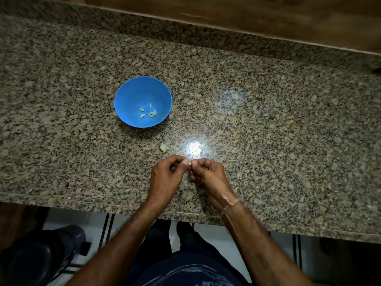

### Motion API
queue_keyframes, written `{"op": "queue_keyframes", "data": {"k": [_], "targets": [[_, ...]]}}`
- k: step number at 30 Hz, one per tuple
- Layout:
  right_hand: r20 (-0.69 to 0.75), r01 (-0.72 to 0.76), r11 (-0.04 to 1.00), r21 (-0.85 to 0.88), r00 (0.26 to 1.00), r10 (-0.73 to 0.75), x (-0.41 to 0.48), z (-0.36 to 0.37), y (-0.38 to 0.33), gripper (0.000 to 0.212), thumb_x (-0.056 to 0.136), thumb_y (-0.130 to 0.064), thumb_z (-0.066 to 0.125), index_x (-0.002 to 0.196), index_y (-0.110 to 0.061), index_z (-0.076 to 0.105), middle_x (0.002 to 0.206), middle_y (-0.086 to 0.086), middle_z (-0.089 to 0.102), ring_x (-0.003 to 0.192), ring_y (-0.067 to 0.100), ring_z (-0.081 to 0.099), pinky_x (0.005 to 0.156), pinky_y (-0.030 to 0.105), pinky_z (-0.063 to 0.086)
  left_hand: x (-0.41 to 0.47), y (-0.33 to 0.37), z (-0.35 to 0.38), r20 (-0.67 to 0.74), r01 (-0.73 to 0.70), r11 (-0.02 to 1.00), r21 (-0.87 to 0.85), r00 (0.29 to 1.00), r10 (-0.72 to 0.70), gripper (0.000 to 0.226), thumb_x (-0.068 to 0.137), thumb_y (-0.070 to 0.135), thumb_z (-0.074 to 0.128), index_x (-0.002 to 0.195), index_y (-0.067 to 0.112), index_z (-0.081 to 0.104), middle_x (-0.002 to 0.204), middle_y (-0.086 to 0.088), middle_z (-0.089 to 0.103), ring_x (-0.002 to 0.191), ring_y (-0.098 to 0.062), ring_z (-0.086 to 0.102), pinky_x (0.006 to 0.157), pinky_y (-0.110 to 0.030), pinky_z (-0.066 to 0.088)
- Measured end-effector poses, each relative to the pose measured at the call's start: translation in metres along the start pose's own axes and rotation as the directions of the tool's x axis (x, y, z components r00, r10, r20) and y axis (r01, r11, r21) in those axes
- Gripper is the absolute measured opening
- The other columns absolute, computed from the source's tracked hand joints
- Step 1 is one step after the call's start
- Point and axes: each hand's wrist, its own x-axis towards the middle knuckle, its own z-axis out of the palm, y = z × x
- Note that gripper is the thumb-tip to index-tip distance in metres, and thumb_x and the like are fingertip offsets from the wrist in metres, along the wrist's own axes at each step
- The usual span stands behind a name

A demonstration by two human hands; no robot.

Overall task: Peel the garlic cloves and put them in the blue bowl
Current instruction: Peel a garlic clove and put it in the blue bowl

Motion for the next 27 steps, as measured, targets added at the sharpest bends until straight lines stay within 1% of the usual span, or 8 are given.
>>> {"op": "queue_keyframes", "data": {"k": [4,6,10,13,18,21,23,27], "targets": [[-0.028,0.020,0.998,-0.062,0.999,-0.022,-0.002,0.004,0.004,0.023,0.096,-0.020,0.073,0.099,0.002,0.071,0.081,0.012,0.069,0.073,0.024,0.060,0.064,0.034,0.051,-0.002,0.001,0.001,-0.004,0.031,0.998,-0.056,1.000,-0.031,0.006,0.093,0.028,0.075,0.090,0.024,0.073,0.081,0.010,0.072,0.078,0.001,0.066,0.070,-0.023,0.057],[-0.056,0.124,0.969,-0.216,0.989,-0.139,-0.004,0.008,0.004,0.021,0.098,-0.021,0.071,0.095,0.000,0.070,0.081,0.012,0.070,0.074,0.022,0.062,0.065,0.031,0.053,-0.002,0.000,0.004,-0.011,0.037,0.999,-0.027,0.999,-0.038,0.009,0.095,0.029,0.074,0.088,0.024,0.071,0.081,0.009,0.071,0.078,-0.003,0.066,0.071,-0.028,0.057],[0.058,0.416,0.631,-0.654,0.860,-0.507,-0.004,0.011,0.002,0.019,0.101,-0.017,0.064,0.084,-0.012,0.060,0.076,-0.005,0.058,0.068,0.002,0.050,0.063,0.013,0.040,-0.004,0.001,0.008,0.028,0.050,0.999,0.022,0.998,-0.051,0.019,0.102,0.027,0.062,0.086,0.020,0.067,0.080,0.004,0.066,0.076,-0.009,0.061,0.064,-0.026,0.047],[0.210,0.471,0.393,-0.790,0.809,-0.548,-0.002,0.010,0.003,0.026,0.107,-0.022,0.052,0.081,-0.016,0.050,0.075,-0.011,0.044,0.069,0.001,0.038,0.062,0.015,0.029,-0.005,0.002,0.009,0.043,-0.032,0.994,0.103,0.999,0.028,0.027,0.107,0.022,0.052,0.082,0.015,0.056,0.074,0.003,0.057,0.065,-0.003,0.047,0.058,-0.021,0.037],[0.145,0.267,0.742,-0.615,0.963,-0.227,-0.005,0.012,-0.008,0.034,0.109,-0.024,0.049,0.075,-0.022,0.049,0.069,-0.007,0.047,0.059,0.003,0.039,0.050,0.007,0.035,-0.004,0.001,0.011,0.078,-0.132,0.962,0.240,0.990,0.117,0.024,0.110,0.018,0.041,0.087,0.015,0.048,0.077,0.005,0.047,0.069,-0.009,0.042,0.058,-0.018,0.030],[0.172,0.360,0.653,-0.666,0.926,-0.335,-0.010,0.013,-0.006,0.034,0.109,-0.024,0.049,0.076,-0.025,0.049,0.069,-0.007,0.049,0.055,-0.002,0.039,0.053,0.012,0.038,-0.005,0.002,0.009,0.136,0.019,0.993,0.116,0.990,-0.035,0.030,0.112,0.028,0.038,0.089,0.016,0.052,0.081,-0.001,0.054,0.071,-0.009,0.045,0.059,-0.019,0.035],[0.163,0.365,0.654,-0.662,0.923,-0.350,-0.013,0.012,-0.006,0.034,0.109,-0.023,0.050,0.075,-0.024,0.050,0.069,-0.007,0.050,0.054,-0.002,0.040,0.053,0.015,0.038,-0.005,0.003,0.007,0.168,0.013,0.999,0.053,0.986,-0.022,0.033,0.112,0.031,0.038,0.085,0.018,0.052,0.080,-0.001,0.054,0.070,-0.007,0.045,0.060,-0.022,0.037],[0.112,-0.014,0.952,-0.305,0.992,0.051,-0.015,0.010,-0.012,0.032,0.107,-0.021,0.049,0.076,-0.016,0.055,0.066,-0.006,0.050,0.057,0.008,0.042,0.054,0.020,0.038,-0.003,0.006,0.006,0.122,-0.184,0.964,0.190,0.979,0.163,0.030,0.111,0.026,0.041,0.081,0.021,0.046,0.073,0.009,0.046,0.063,-0.003,0.042,0.057,-0.014,0.034]]}}
